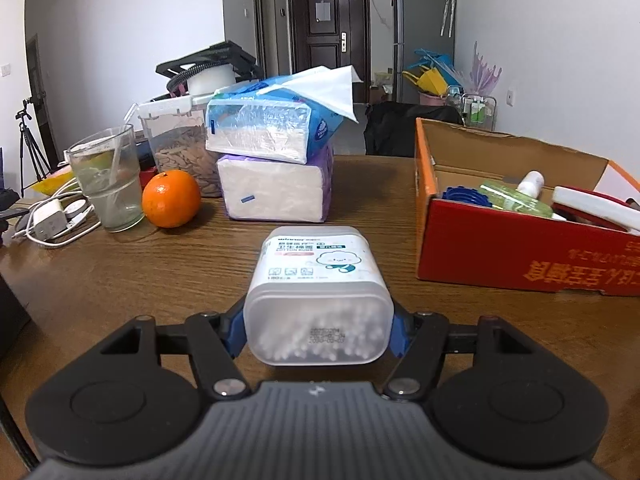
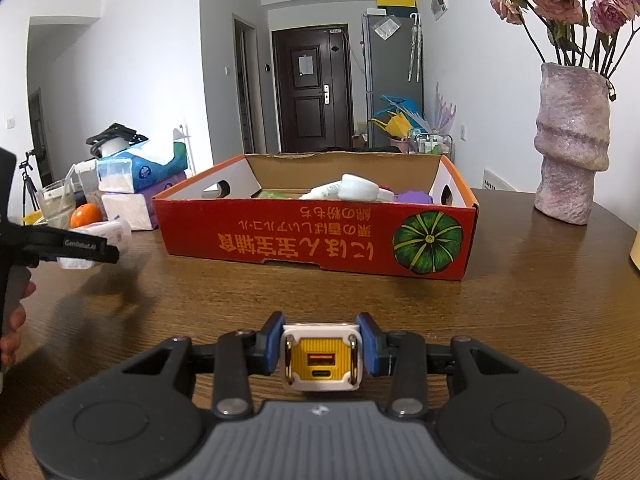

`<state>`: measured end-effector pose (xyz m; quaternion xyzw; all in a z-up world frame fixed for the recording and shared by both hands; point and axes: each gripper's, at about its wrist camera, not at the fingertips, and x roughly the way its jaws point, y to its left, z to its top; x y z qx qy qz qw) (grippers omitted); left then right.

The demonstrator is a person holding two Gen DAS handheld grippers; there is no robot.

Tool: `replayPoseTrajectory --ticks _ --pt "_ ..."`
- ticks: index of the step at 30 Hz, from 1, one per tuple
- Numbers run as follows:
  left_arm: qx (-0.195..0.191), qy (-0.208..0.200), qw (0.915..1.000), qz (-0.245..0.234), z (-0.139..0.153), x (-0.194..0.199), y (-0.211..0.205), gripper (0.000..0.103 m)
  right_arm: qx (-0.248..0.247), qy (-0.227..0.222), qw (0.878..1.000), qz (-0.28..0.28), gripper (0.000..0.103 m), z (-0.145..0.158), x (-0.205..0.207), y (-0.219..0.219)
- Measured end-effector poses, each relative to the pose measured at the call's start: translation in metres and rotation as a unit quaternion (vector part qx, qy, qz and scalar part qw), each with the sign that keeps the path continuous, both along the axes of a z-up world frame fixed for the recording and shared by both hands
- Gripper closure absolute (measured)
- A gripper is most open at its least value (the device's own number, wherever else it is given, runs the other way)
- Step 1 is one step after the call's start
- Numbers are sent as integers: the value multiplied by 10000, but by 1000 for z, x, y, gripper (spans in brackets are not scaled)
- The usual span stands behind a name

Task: Organize rigid objects
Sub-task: 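Carry the swab box in the left tool and charger in the right tool over the box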

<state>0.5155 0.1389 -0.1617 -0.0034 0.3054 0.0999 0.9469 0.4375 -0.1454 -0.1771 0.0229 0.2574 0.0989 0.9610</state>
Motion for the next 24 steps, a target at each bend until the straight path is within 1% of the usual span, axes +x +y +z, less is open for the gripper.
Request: replayPoseTrajectory --ticks 4,13,24 --pt "-76 -95 9999 18 4 -18 -8 37 102 -114 9999 39 65 4 -4 -2" --pt "-66 -260 9996 -109 13 -57 -41 37 232 -260 9992 169 65 11 -12 -2" --pt "-150 -422 9987 -262 23 -83 -72 37 445 -432 9977 280 65 22 -21 -7"
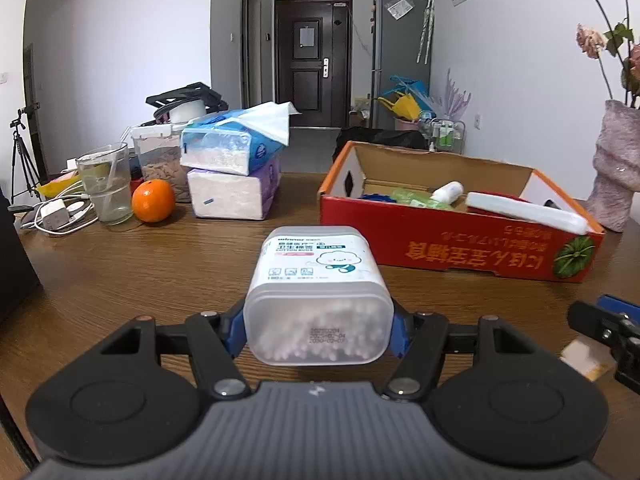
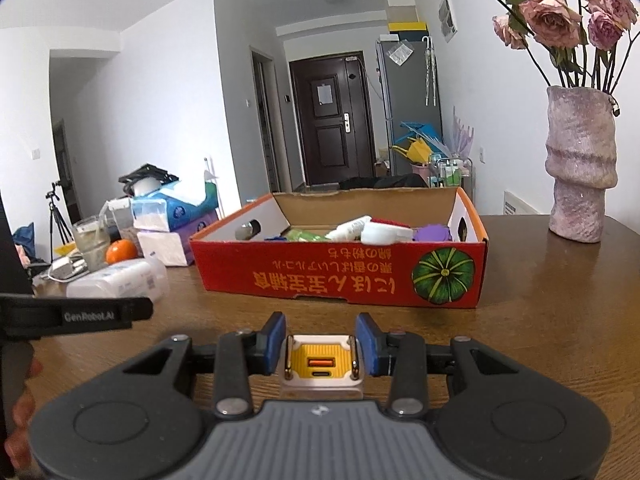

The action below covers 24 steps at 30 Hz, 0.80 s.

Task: Organize rigid objects
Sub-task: 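Carry the swab box in the left tool and charger in the right tool over the box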

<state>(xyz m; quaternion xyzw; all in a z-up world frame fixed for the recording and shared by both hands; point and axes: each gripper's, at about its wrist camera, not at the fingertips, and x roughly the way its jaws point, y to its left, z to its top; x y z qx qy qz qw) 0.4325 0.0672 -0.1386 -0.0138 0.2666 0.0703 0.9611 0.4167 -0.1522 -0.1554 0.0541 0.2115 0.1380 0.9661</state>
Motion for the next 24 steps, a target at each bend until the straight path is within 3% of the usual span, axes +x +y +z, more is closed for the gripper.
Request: replayPoseTrajectory --ticks 15,24 --pt "20 -469 9986 -245 26 -8 -34 37 273 -547 9981 -40 65 33 -10 -17" --pt "-109 -667 9970 -370 38 9 -51 37 393 -832 9956 -176 65 51 6 -29"
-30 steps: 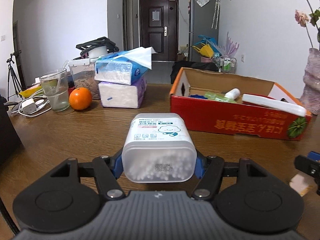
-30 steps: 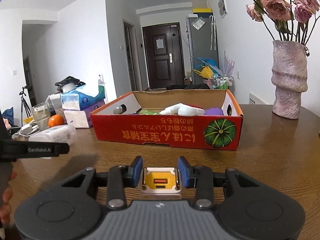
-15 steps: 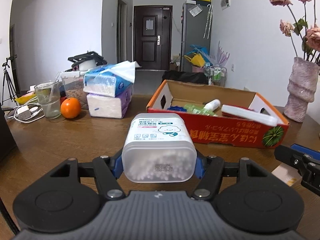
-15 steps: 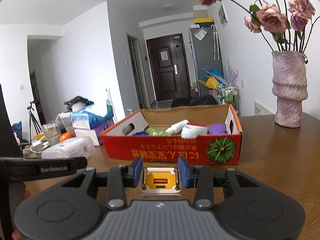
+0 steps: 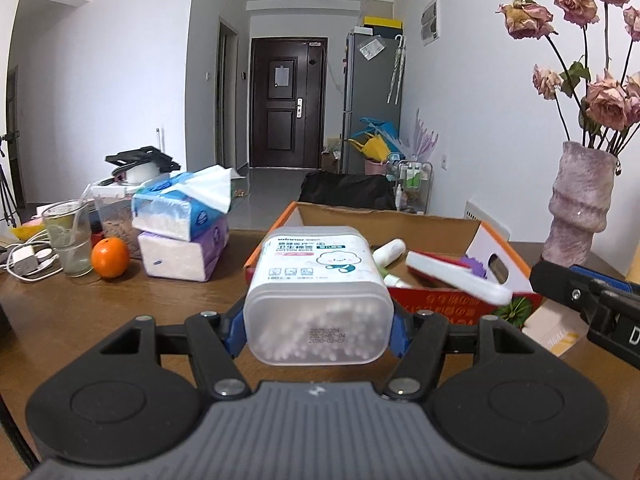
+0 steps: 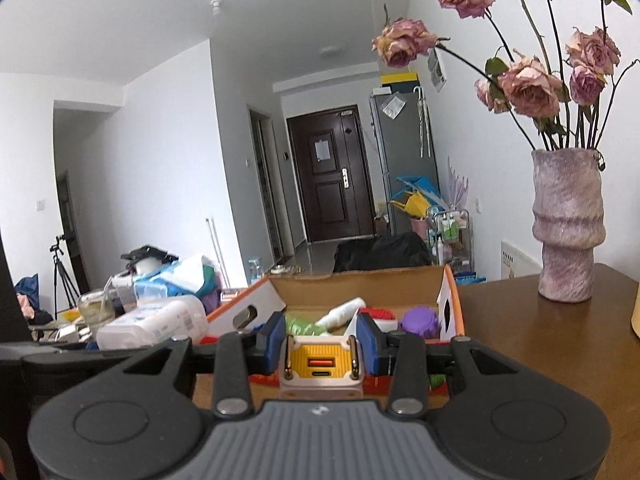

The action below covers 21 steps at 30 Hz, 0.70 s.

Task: Organize rigid objects
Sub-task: 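Carry the swab box in the left tool and charger in the right tool over the box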

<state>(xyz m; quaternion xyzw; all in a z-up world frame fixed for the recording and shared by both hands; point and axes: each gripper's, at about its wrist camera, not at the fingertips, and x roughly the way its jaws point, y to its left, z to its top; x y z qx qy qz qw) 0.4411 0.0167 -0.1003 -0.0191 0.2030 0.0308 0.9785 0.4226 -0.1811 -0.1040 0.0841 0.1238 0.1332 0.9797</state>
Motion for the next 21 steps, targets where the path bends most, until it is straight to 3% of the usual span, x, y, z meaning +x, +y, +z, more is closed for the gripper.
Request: replayPoseTrajectory --ticks 21 --pt "-98 -193 9997 -143 8 99 -24 37 103 -192 9996 -172 65 14 97 -6"
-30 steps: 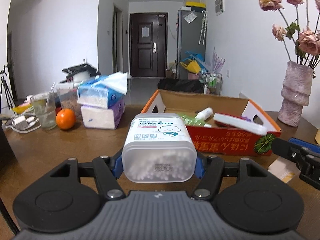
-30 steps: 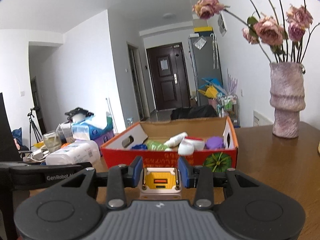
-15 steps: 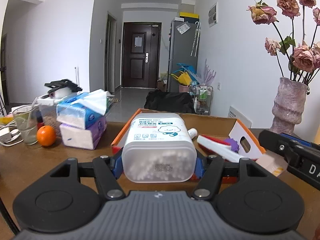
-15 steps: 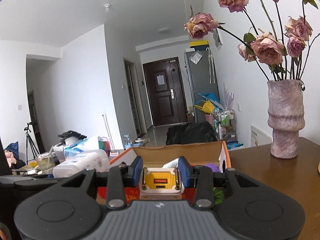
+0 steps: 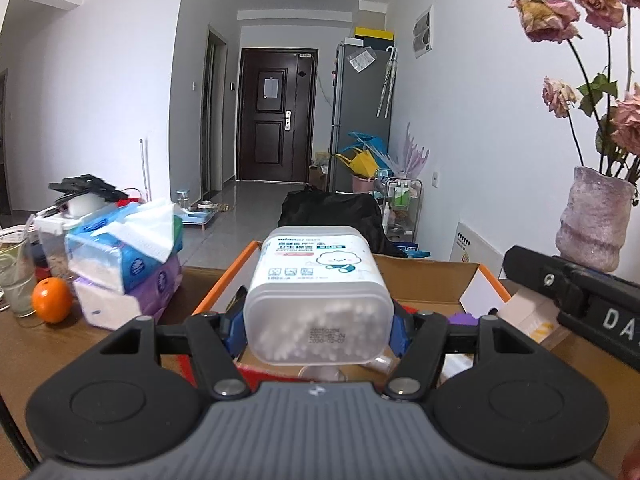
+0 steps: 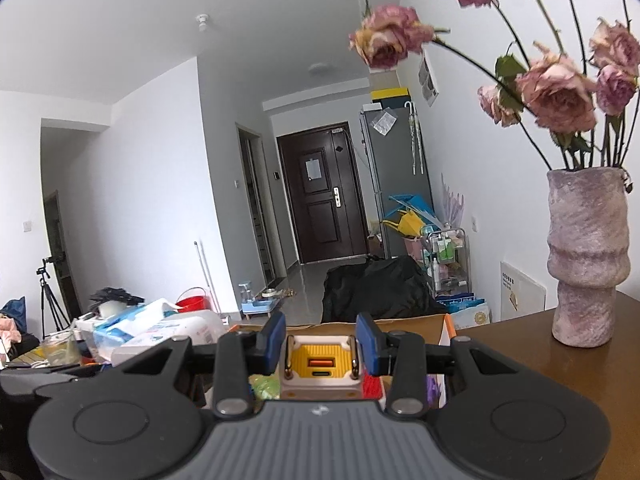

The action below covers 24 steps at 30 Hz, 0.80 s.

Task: Organize rigid objects
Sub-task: 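Carry the swab box in the left tool and charger in the right tool over the box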

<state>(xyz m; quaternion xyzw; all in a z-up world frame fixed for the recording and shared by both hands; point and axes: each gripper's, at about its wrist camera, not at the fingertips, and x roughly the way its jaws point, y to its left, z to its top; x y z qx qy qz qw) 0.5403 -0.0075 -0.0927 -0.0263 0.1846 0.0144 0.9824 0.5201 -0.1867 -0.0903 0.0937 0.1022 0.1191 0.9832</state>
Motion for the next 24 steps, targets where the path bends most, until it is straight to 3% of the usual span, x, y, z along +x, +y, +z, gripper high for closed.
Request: replayPoseTrajectory --ticks 24 --pt "172 303 9992 199 -25 97 1 37 -400 597 9973 -146 65 -28 108 11"
